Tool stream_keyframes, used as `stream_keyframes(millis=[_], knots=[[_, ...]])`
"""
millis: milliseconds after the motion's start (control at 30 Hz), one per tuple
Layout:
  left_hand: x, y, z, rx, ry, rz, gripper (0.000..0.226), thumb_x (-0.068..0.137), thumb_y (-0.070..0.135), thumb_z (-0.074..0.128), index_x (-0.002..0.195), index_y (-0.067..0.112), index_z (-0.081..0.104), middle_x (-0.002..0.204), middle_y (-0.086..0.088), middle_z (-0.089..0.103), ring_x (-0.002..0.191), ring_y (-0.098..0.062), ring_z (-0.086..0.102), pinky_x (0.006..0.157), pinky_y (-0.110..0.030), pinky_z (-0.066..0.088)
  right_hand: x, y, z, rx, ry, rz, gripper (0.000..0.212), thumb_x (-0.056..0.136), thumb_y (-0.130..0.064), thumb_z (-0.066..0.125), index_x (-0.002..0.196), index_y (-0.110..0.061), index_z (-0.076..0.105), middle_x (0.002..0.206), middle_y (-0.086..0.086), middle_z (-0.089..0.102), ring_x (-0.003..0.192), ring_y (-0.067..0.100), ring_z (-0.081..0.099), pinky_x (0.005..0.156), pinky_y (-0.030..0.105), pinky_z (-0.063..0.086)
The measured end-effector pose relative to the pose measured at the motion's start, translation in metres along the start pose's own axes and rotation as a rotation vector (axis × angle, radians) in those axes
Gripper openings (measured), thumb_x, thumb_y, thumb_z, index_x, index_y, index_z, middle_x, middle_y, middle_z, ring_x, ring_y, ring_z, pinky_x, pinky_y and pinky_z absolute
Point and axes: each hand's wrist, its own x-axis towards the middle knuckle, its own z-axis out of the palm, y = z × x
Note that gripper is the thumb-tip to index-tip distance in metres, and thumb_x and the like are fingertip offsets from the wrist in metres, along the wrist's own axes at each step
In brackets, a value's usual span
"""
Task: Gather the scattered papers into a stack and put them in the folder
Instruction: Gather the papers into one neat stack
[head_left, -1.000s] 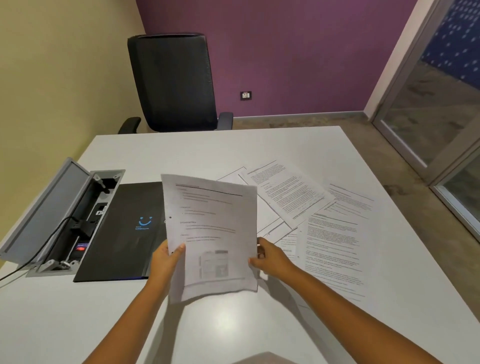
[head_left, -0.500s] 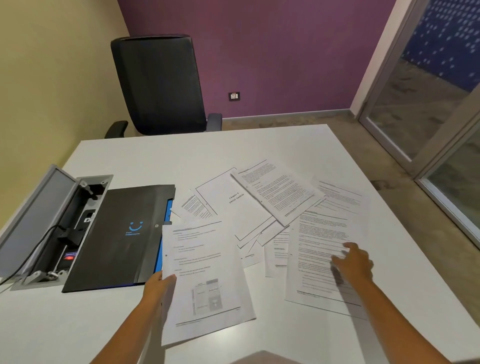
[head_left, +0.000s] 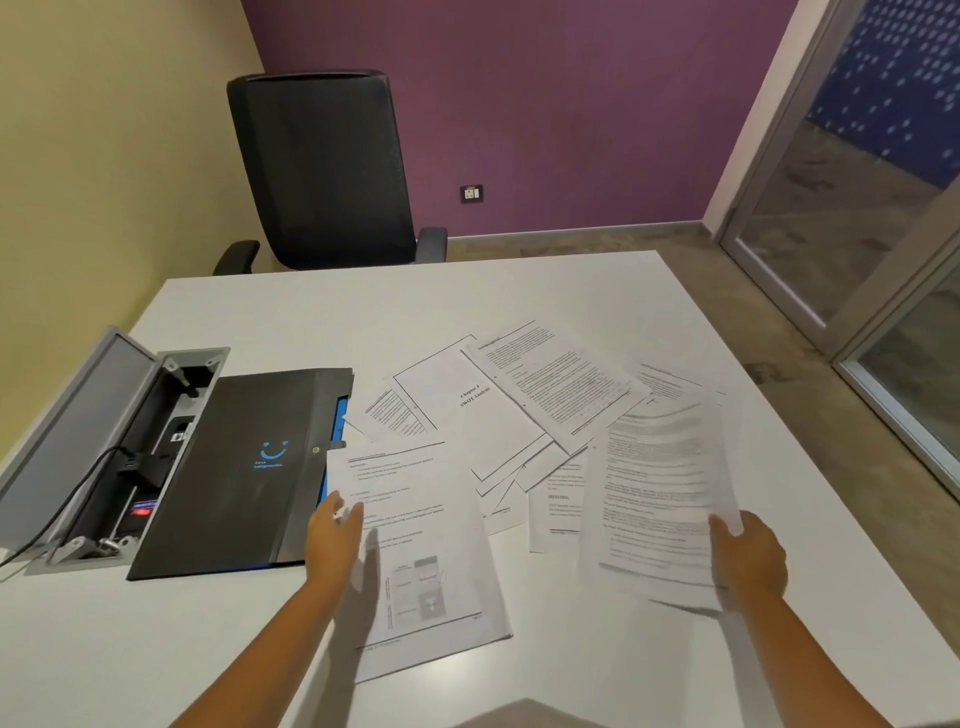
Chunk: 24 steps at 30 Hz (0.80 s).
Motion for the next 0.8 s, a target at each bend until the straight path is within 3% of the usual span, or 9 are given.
stream_keyframes(millis=[100,200,300,367,467,533,600,700,800], knots=[[-0.012,0.017,0.010,-0.140,-0.150,-0.006,0.046,0.094,0.027,0.047,0.136,0.010,0.040,0.140,-0.015,0.047,0.115,-0.030,0.053,0.090,-0.037,0.043,-0.001,-0.001,-0.005,0.266,-0.003,-0.122,0.032,0.092,-0.029,0.052,0.105,-0.001,0.059,0.109,0.022,0.064,0.100,0.040,0.059,0.090,0.049,0.050],[-0.025,0.039,0.019,-0.186,-0.426,-0.063,0.037,0.095,0.037,0.041,0.121,0.013,0.053,0.129,-0.010,0.057,0.101,-0.023,0.059,0.085,-0.034,0.046,0.001,-0.012,-0.011,0.458,-0.035,-0.119,0.035,0.091,-0.028,0.056,0.114,-0.001,0.057,0.112,0.014,0.061,0.102,0.031,0.056,0.095,0.043,0.045],[-0.034,0.057,0.025,-0.102,-0.725,-0.017,0.044,0.094,0.048,0.033,0.120,0.019,0.054,0.125,-0.002,0.061,0.104,-0.021,0.062,0.087,-0.033,0.050,-0.004,-0.033,-0.011,0.564,-0.118,-0.174,0.036,0.090,-0.026,0.057,0.118,-0.004,0.058,0.107,0.003,0.059,0.099,0.018,0.053,0.091,0.030,0.039],[-0.039,0.065,0.030,-0.163,-0.818,-0.005,0.051,0.090,0.053,0.033,0.123,0.021,0.054,0.122,0.002,0.063,0.108,-0.023,0.063,0.087,-0.035,0.052,-0.012,-0.049,-0.007,0.615,-0.213,-0.218,0.025,0.089,-0.025,0.059,0.111,-0.013,0.061,0.101,-0.008,0.062,0.092,0.009,0.058,0.087,0.024,0.041],[-0.042,0.075,0.037,-0.230,-0.831,-0.035,0.049,0.088,0.055,0.037,0.121,0.022,0.054,0.120,0.004,0.063,0.105,-0.025,0.065,0.082,-0.035,0.055,-0.029,-0.070,0.006,0.659,-0.359,-0.249,0.003,0.087,-0.024,0.062,0.087,-0.024,0.065,0.087,-0.020,0.065,0.082,-0.005,0.061,0.073,0.004,0.045],[-0.045,0.076,0.041,-0.201,-0.824,-0.047,0.045,0.089,0.049,0.045,0.120,0.018,0.055,0.118,-0.001,0.064,0.095,-0.025,0.066,0.081,-0.036,0.055,-0.041,-0.079,0.017,0.624,-0.415,-0.290,0.008,0.086,-0.024,0.063,0.081,-0.030,0.064,0.082,-0.024,0.066,0.078,-0.008,0.063,0.063,0.000,0.045],[-0.047,0.072,0.044,-0.163,-0.813,-0.058,0.036,0.091,0.034,0.052,0.119,0.012,0.056,0.111,-0.005,0.065,0.084,-0.023,0.065,0.083,-0.039,0.055,-0.050,-0.083,0.027,0.556,-0.522,-0.308,0.005,0.087,-0.028,0.062,0.092,-0.031,0.063,0.088,-0.021,0.067,0.085,-0.003,0.064,0.063,0.004,0.048],[-0.048,0.061,0.045,-0.084,-0.683,-0.047,0.024,0.090,0.011,0.050,0.113,0.012,0.055,0.111,-0.006,0.066,0.090,-0.023,0.065,0.074,-0.034,0.055,-0.050,-0.082,0.040,0.404,-0.672,-0.271,0.026,0.089,-0.036,0.056,0.110,-0.021,0.059,0.108,-0.008,0.064,0.102,0.011,0.061,0.082,0.019,0.047],[-0.046,0.053,0.043,-0.106,-0.477,-0.079,0.014,0.091,0.015,0.054,0.104,0.019,0.050,0.098,-0.002,0.062,0.079,-0.017,0.060,0.062,-0.027,0.050,-0.040,-0.068,0.040,0.342,-0.508,-0.163,0.028,0.089,-0.028,0.059,0.111,-0.010,0.061,0.110,0.008,0.063,0.096,0.021,0.058,0.081,0.028,0.044]])
